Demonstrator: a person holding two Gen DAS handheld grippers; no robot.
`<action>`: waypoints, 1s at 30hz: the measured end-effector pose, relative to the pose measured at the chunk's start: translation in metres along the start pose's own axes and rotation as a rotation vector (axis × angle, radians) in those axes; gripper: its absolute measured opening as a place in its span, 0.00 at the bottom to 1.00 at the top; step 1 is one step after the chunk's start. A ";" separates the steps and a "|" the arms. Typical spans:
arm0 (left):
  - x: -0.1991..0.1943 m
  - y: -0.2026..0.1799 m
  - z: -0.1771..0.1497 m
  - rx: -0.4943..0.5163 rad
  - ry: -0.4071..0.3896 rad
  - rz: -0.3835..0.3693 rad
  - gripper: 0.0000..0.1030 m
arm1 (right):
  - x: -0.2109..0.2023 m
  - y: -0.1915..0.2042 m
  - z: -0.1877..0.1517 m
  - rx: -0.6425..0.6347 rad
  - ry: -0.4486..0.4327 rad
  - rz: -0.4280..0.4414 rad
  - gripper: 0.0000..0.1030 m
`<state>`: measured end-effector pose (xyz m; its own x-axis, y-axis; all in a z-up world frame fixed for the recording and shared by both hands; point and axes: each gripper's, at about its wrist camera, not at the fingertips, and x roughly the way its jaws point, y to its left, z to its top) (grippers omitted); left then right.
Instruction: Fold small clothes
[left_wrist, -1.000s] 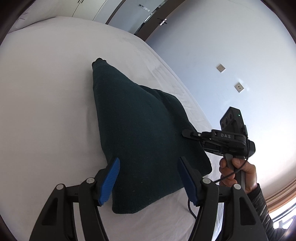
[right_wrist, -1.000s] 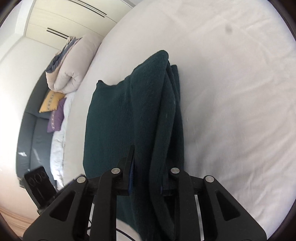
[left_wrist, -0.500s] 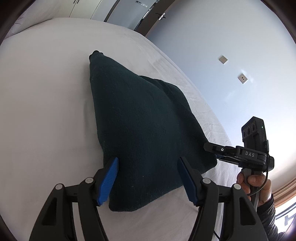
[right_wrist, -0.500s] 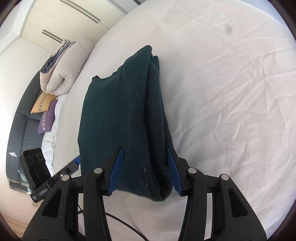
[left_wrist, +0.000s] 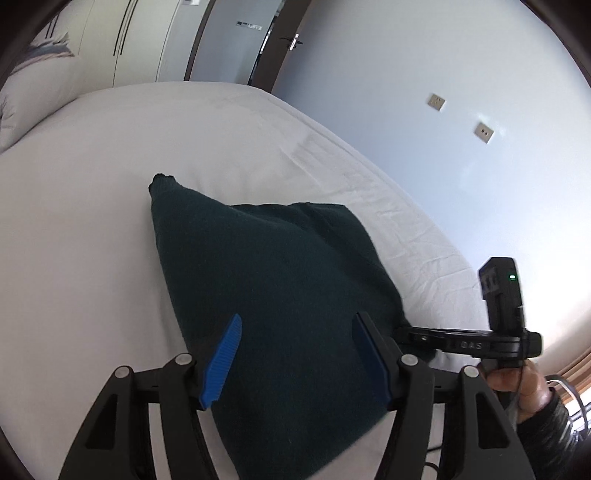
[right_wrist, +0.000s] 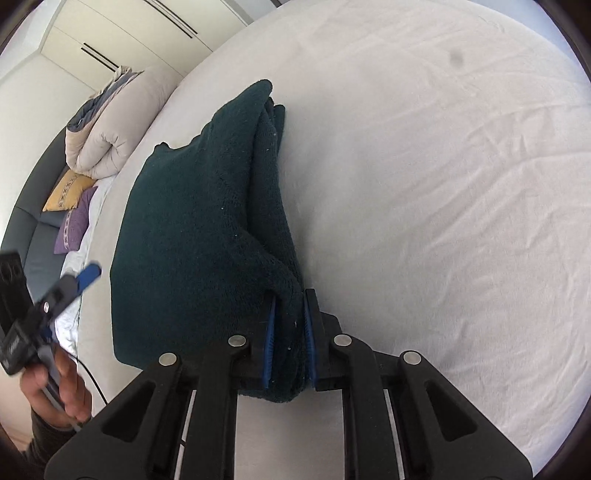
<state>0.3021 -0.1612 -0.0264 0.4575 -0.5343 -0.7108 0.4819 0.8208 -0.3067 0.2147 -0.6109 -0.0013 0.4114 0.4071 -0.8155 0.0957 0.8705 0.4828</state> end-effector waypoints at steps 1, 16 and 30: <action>0.014 0.003 0.005 -0.001 0.023 0.023 0.45 | 0.010 0.001 0.006 0.001 0.000 0.003 0.12; 0.033 0.010 -0.013 0.001 0.027 0.114 0.40 | -0.026 0.016 0.017 -0.011 -0.129 0.002 0.53; -0.025 0.040 -0.017 -0.100 -0.200 0.160 0.99 | -0.037 0.015 0.021 -0.016 -0.145 0.039 0.63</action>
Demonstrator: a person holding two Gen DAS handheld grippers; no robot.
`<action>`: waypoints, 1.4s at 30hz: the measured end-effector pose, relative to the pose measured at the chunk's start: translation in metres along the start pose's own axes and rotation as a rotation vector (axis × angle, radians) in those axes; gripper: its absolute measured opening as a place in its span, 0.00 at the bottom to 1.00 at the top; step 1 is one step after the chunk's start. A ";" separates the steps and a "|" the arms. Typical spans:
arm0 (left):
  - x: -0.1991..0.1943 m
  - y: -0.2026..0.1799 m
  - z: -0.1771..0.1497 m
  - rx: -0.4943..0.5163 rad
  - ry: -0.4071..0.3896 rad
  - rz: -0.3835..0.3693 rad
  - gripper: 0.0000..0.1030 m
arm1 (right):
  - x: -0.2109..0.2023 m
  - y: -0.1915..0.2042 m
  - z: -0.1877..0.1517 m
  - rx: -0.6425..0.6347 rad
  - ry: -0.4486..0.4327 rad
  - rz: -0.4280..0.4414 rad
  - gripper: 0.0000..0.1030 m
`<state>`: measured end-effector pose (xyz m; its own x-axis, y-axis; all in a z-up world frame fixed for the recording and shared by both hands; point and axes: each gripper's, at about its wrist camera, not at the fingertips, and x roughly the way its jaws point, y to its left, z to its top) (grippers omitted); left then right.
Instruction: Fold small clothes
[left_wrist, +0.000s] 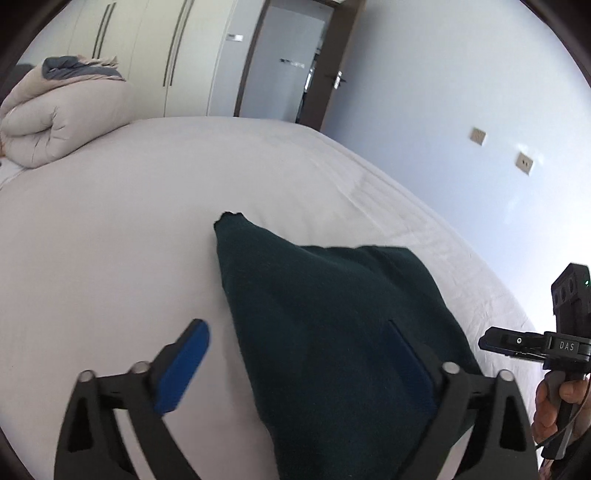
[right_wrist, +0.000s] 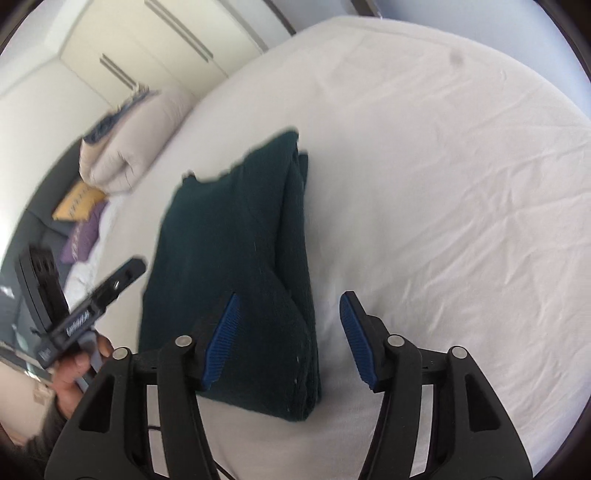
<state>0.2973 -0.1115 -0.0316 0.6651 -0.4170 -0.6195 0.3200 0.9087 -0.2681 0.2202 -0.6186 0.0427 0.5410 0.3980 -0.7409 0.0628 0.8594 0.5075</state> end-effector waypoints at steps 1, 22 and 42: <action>0.005 0.010 0.001 -0.046 0.034 -0.020 0.98 | -0.003 -0.004 0.007 0.035 -0.019 0.022 0.70; 0.040 0.021 -0.018 -0.175 0.370 -0.096 0.37 | 0.069 0.058 0.044 -0.082 0.107 -0.116 0.21; -0.226 0.083 -0.155 -0.156 0.259 0.080 0.37 | -0.028 0.230 -0.189 -0.272 0.128 0.086 0.20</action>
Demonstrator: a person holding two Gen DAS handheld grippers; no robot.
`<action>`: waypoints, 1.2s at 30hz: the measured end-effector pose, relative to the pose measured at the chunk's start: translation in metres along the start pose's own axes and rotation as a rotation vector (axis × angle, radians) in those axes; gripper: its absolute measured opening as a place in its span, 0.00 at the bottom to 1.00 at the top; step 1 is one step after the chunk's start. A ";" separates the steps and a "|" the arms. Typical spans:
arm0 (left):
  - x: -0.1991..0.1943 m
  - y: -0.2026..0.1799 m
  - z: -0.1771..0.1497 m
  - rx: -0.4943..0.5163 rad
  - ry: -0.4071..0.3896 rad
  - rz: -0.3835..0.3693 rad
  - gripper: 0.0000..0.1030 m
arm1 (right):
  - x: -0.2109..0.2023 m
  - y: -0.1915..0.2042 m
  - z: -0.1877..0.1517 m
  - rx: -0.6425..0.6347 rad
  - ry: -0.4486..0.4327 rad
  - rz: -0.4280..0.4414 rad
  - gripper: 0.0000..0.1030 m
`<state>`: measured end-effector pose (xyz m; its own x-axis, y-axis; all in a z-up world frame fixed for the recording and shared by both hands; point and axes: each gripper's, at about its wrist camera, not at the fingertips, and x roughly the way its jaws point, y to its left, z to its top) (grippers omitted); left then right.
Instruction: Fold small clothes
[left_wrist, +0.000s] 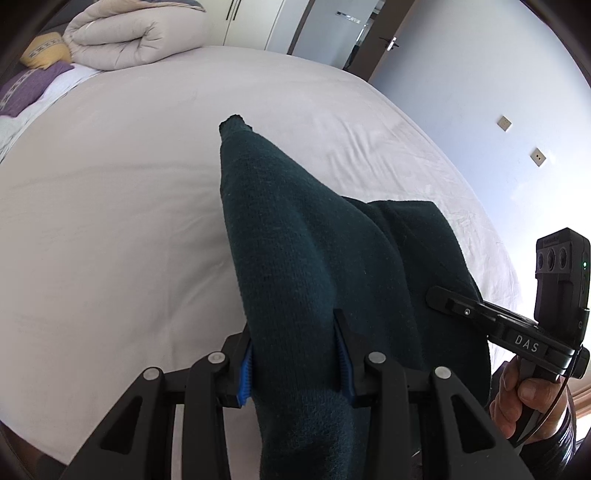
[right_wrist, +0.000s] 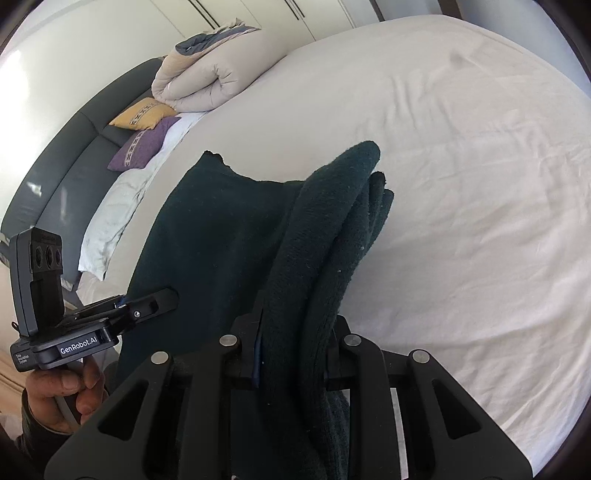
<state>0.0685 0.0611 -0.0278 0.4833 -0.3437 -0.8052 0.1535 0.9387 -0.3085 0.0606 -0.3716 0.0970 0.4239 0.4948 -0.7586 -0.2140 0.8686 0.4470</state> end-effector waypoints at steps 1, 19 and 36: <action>0.001 0.004 -0.004 -0.004 0.000 0.000 0.37 | 0.004 0.005 -0.005 -0.009 0.007 0.001 0.20; 0.044 0.021 -0.036 -0.024 0.001 0.050 0.51 | 0.078 -0.067 -0.060 0.152 0.051 0.104 0.27; 0.040 0.021 -0.038 -0.037 -0.014 0.111 0.58 | 0.022 -0.056 -0.082 0.164 0.106 0.045 0.46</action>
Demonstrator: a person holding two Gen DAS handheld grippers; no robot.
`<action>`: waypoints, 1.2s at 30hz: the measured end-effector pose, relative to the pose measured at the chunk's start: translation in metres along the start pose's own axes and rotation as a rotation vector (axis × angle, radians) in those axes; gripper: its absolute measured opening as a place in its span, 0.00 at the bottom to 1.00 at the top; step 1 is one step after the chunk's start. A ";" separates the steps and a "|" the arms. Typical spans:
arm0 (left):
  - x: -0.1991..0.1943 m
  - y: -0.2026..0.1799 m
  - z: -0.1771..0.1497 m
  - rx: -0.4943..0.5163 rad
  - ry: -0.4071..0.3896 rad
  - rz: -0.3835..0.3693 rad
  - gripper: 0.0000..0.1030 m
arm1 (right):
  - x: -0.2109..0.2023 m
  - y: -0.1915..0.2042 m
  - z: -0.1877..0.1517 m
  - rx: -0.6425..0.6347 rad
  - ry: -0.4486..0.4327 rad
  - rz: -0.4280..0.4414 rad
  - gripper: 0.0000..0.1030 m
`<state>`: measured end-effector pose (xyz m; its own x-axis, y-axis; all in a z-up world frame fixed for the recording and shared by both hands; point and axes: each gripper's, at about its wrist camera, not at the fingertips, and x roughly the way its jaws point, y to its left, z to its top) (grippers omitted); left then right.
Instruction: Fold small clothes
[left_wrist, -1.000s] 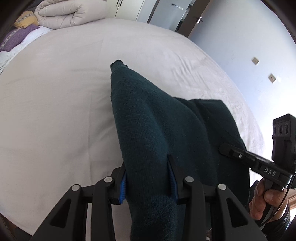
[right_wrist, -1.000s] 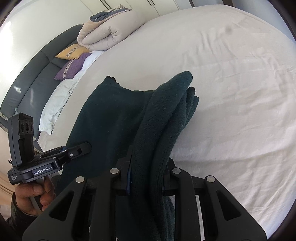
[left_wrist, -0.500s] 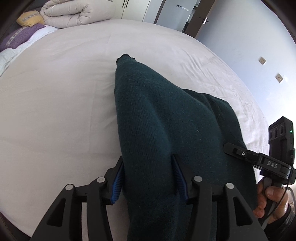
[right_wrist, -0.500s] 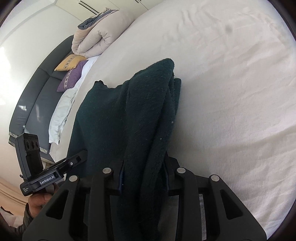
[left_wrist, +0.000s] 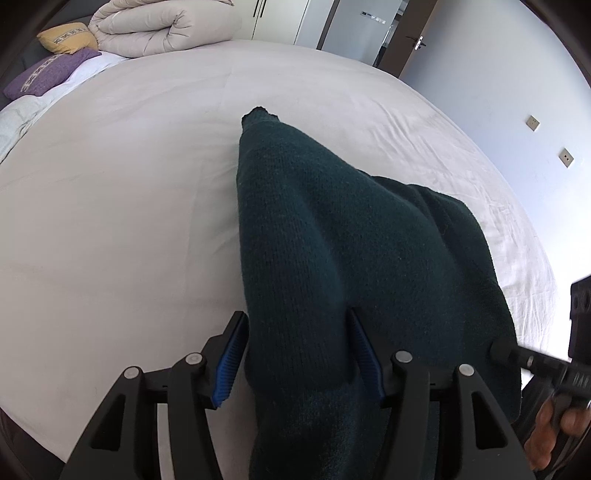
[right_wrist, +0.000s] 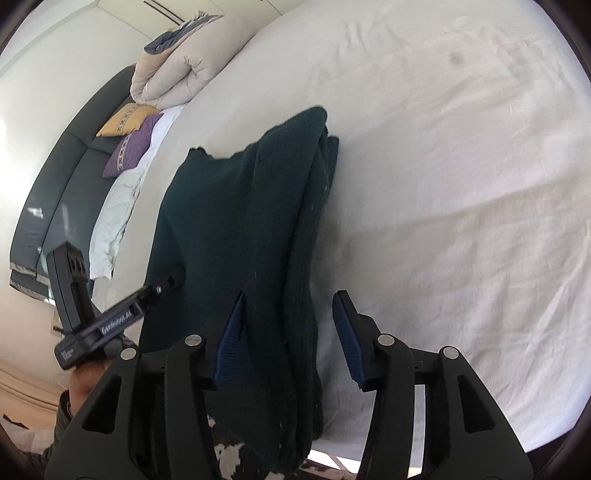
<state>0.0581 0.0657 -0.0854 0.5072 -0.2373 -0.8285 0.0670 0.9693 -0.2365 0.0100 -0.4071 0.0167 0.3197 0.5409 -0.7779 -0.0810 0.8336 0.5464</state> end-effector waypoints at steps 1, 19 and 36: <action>0.000 0.000 -0.001 -0.002 0.000 0.001 0.59 | 0.002 0.001 -0.006 -0.008 0.017 0.000 0.46; 0.000 0.009 -0.013 -0.077 -0.011 -0.024 0.69 | 0.011 -0.001 -0.005 -0.067 0.064 -0.069 0.20; -0.182 -0.060 -0.023 0.210 -0.656 0.363 1.00 | -0.126 0.063 -0.015 -0.281 -0.505 -0.223 0.74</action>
<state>-0.0579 0.0494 0.0679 0.9289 0.1200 -0.3505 -0.0719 0.9865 0.1473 -0.0492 -0.4214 0.1446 0.7595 0.2878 -0.5833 -0.1842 0.9553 0.2314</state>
